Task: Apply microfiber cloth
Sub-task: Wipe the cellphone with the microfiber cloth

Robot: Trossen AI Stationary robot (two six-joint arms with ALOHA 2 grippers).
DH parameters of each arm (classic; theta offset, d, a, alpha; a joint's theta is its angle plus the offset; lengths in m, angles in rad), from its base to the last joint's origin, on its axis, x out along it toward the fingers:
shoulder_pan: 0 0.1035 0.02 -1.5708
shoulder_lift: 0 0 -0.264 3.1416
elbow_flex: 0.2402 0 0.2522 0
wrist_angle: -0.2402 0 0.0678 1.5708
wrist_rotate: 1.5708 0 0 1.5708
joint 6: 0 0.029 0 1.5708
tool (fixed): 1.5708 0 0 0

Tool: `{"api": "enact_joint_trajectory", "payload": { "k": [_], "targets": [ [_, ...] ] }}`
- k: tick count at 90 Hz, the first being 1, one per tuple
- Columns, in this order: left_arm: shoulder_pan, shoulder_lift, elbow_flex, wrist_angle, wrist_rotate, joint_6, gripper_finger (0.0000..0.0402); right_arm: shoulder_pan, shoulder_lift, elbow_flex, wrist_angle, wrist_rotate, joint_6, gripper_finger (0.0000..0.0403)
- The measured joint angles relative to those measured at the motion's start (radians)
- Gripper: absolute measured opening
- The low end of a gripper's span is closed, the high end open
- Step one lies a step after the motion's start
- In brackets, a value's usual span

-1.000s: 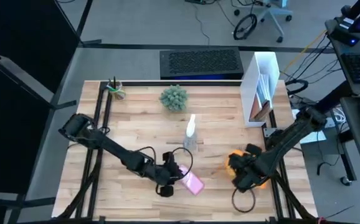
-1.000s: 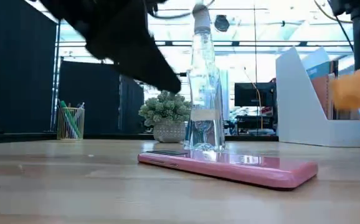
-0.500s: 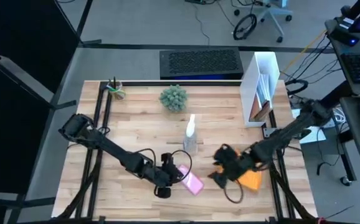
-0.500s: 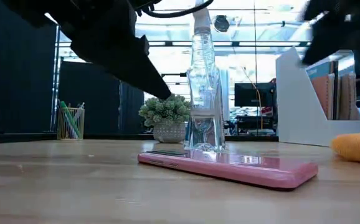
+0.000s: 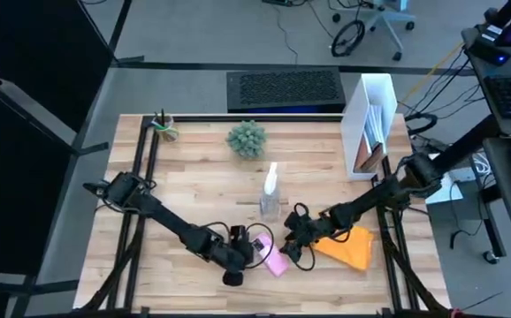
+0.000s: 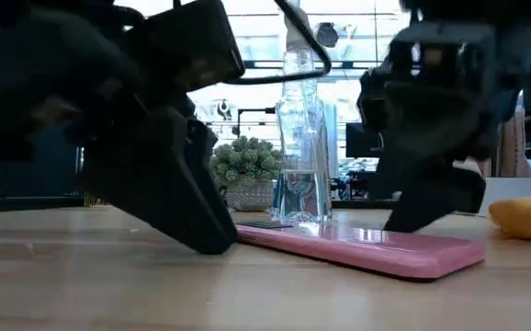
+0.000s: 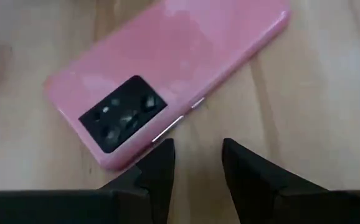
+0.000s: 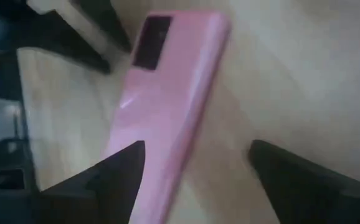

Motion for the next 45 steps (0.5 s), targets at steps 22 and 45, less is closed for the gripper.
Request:
{"api": "enact_joint_trajectory", "payload": {
  "k": [22,45],
  "targets": [
    [0.031,0.045,-0.001,0.133,0.015,0.008,0.0123,0.004,0.072,-0.002,0.161,-0.012,0.038,0.0255],
    [0.061,0.074,-0.001,0.183,0.053,0.007,0.0123,0.004,0.078,-0.005,0.212,-0.022,0.040,0.0220]
  ]
}}
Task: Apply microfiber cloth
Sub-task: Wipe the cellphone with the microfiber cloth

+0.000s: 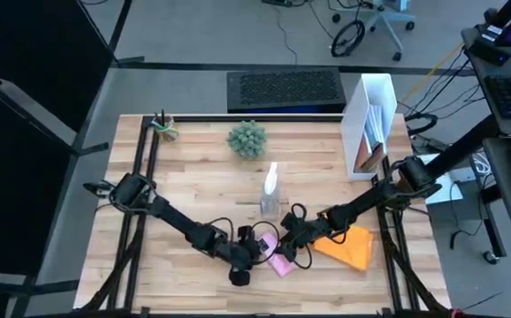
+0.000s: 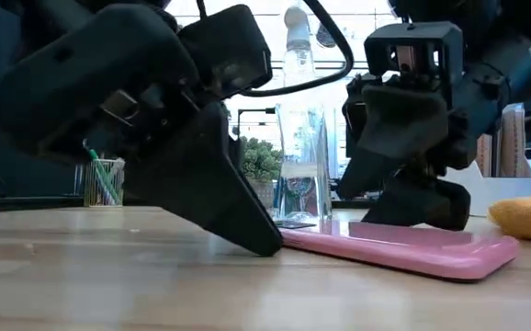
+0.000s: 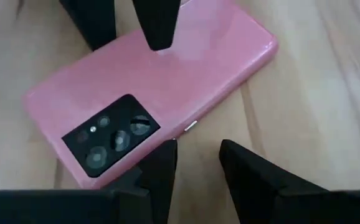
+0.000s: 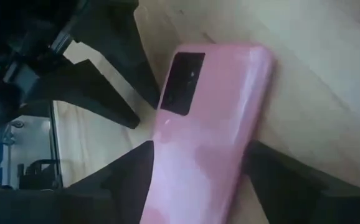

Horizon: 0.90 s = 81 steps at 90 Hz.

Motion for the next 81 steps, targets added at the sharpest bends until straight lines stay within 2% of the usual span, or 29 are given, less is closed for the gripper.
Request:
{"api": "enact_joint_trajectory", "payload": {
  "k": [15,27,36,47,51,56,63,73,81],
  "targets": [
    [0.032,0.003,0.001,0.035,-0.036,-0.007,0.0123,0.008,0.005,0.003,0.085,-0.057,-0.028,0.0185],
    [0.032,0.004,0.000,0.037,-0.039,-0.007,0.0123,0.012,0.005,0.003,0.079,-0.061,-0.059,0.0146],
    [0.027,0.001,0.000,0.025,-0.036,-0.008,0.0123,0.017,-0.003,0.003,0.062,-0.067,-0.064,0.0100],
    [0.017,-0.034,0.000,-0.035,-0.019,-0.008,0.0123,0.031,-0.057,0.005,0.021,-0.063,-0.140,0.0029],
    [0.012,-0.058,-0.002,-0.079,-0.012,-0.009,0.0123,0.036,-0.085,0.007,-0.011,-0.052,-0.180,0.0015],
    [0.007,-0.098,-0.006,-0.142,0.007,-0.012,0.0123,0.038,-0.121,0.021,-0.091,-0.045,-0.209,0.0012],
    [-0.003,-0.157,-0.006,-0.204,0.017,-0.033,0.0123,0.037,-0.160,0.094,-0.302,-0.014,-0.268,0.0012],
    [-0.017,-0.259,-0.003,-0.332,0.017,-0.091,0.0123,0.037,-0.160,0.273,-0.692,0.040,-0.406,0.0007],
    [-0.030,-0.318,-0.003,-0.425,0.016,-0.143,0.0123,0.033,-0.118,0.424,-0.935,0.092,-0.507,0.0007]
  ]
}}
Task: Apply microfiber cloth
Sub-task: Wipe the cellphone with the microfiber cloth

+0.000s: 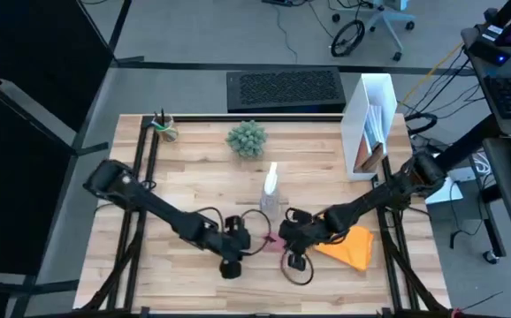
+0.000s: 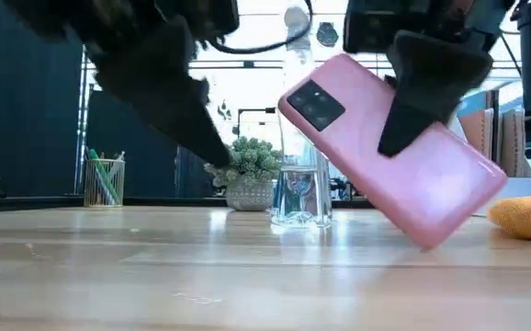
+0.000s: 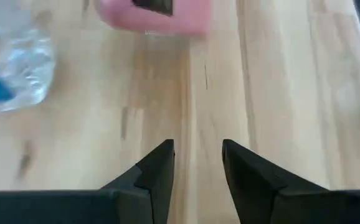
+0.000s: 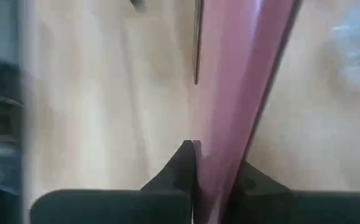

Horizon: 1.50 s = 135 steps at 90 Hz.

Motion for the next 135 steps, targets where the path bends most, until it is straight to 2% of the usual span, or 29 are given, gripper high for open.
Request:
{"api": "enact_joint_trajectory", "payload": {
  "k": [9,19,38,57,66,93,103,121,135],
  "targets": [
    [-0.016,-0.053,0.000,-0.063,-0.005,-0.031,0.0123,-0.014,0.069,0.150,-0.178,0.028,-0.096,0.0007],
    [-0.032,-0.088,0.000,-0.133,-0.025,-0.049,0.0123,-0.035,0.176,0.253,-0.295,0.028,-0.176,0.0007],
    [-0.047,-0.090,0.000,-0.155,-0.054,-0.050,0.0123,-0.053,0.347,0.405,-0.407,0.032,-0.271,0.0013],
    [-0.047,-0.091,0.000,-0.156,-0.068,-0.049,0.0123,-0.051,0.398,0.465,-0.361,0.036,-0.289,0.0021],
    [-0.049,-0.091,0.000,-0.155,-0.068,-0.050,0.0123,-0.051,0.403,0.463,-0.333,0.021,-0.284,0.0054],
    [-0.050,-0.092,0.000,-0.153,-0.068,-0.049,0.0123,-0.051,0.405,0.459,-0.344,0.014,-0.250,0.0202],
    [-0.050,-0.092,0.001,-0.152,-0.068,-0.049,0.0123,-0.051,0.393,0.460,-0.338,-0.034,-0.240,0.0243],
    [-0.050,-0.092,0.001,-0.143,-0.069,-0.049,0.0123,-0.043,0.343,0.460,-0.400,-0.126,-0.186,0.0282],
    [-0.050,-0.090,0.001,-0.067,-0.073,-0.044,0.0123,0.005,0.298,0.444,-0.494,-0.020,-0.194,0.0283]
  ]
}}
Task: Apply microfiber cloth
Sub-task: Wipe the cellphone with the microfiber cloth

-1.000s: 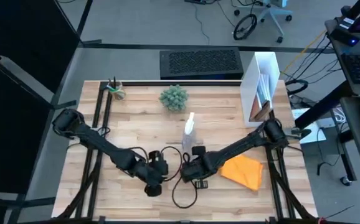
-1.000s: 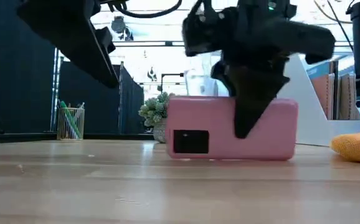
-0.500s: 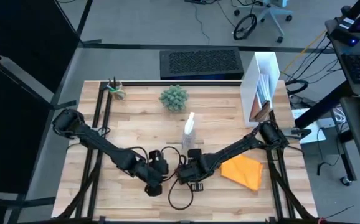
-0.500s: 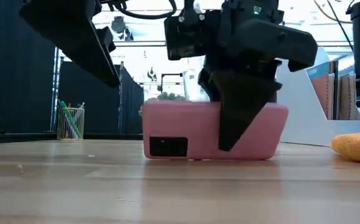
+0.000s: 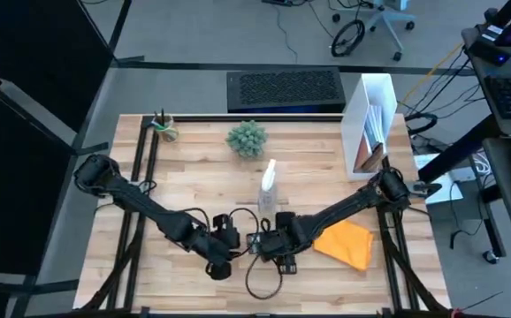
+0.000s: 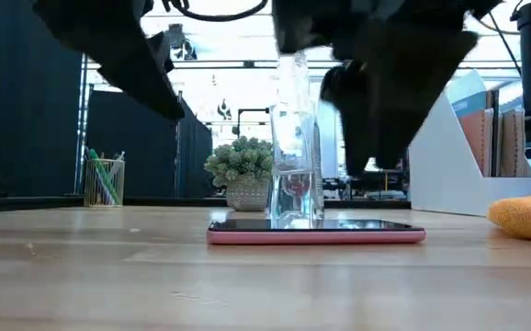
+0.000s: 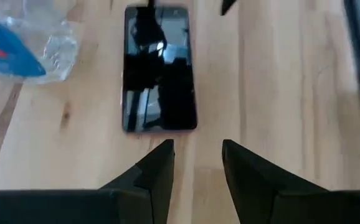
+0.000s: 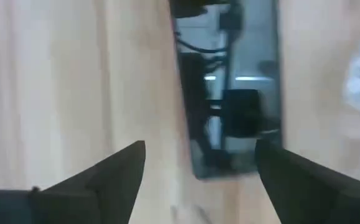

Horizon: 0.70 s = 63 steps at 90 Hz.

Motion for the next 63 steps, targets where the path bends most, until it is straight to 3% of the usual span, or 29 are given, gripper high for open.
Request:
{"api": "enact_joint_trajectory", "payload": {
  "k": [26,49,63],
  "targets": [
    [0.004,0.075,0.001,0.117,-0.003,0.048,0.0123,0.021,-0.107,-0.226,0.007,0.049,0.096,0.0260],
    [0.028,0.186,0.001,0.216,0.039,0.079,0.0123,-0.038,-0.240,-0.533,0.388,0.273,0.143,0.0258],
    [0.041,0.246,0.001,0.286,0.101,0.079,0.0123,-0.098,-0.219,-0.607,0.545,0.273,0.153,0.0258]
  ]
}}
